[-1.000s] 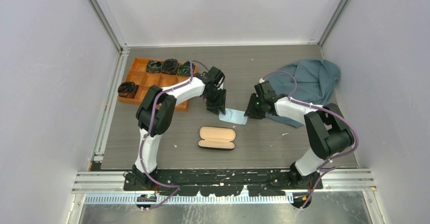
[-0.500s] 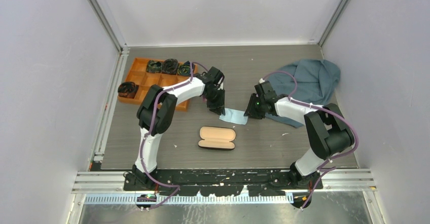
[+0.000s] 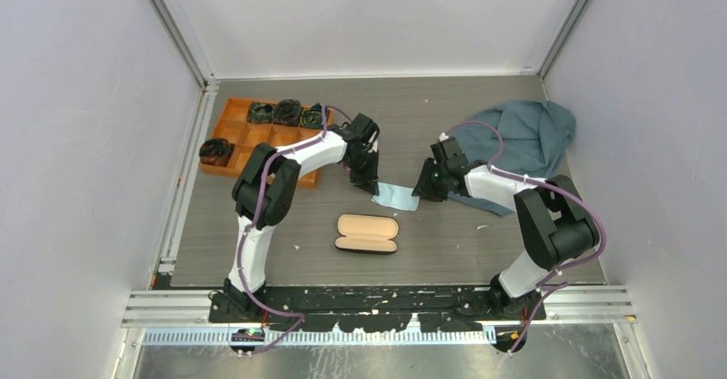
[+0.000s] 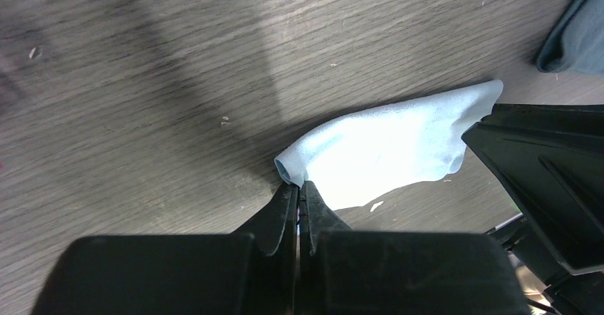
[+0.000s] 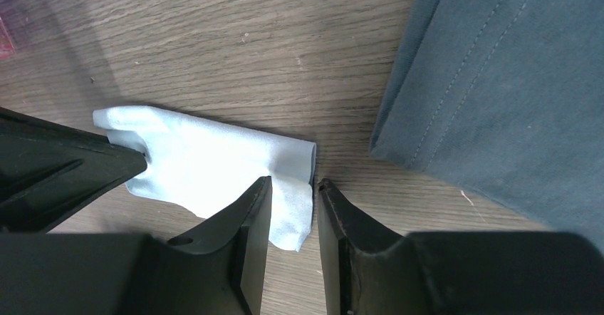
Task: Organize the sunglasses
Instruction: Pick up the glasses cleaning cloth from the center of the board, then place the glasses cleaning cloth in the sunglasses case.
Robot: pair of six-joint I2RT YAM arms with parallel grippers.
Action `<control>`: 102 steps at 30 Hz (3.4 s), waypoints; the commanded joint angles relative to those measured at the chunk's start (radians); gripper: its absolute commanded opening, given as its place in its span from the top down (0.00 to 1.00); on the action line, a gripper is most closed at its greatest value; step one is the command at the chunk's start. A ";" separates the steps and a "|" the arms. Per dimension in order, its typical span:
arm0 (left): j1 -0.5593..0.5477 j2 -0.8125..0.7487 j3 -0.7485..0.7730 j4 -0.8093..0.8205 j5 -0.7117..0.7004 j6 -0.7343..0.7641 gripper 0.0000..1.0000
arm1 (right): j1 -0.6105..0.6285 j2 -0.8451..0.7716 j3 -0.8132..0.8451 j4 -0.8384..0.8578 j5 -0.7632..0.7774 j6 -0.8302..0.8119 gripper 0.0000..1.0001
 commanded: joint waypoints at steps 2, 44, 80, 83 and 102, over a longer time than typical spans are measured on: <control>0.001 0.011 0.006 0.015 0.004 0.000 0.99 | -0.004 -0.003 -0.039 0.038 -0.016 0.039 0.64; 0.001 -0.042 -0.022 0.047 0.024 -0.011 1.00 | 0.000 -0.041 -0.051 0.076 -0.035 0.058 1.00; -0.001 -0.436 -0.179 0.045 -0.004 -0.059 1.00 | 0.102 -0.346 0.036 -0.104 -0.058 0.054 0.99; -0.004 -0.521 -0.258 0.043 -0.020 -0.069 1.00 | 0.165 -0.362 0.024 -0.112 -0.042 0.076 0.99; -0.016 -0.700 -0.643 0.150 -0.094 -0.112 1.00 | 0.325 -0.241 -0.059 -0.004 0.015 0.123 0.99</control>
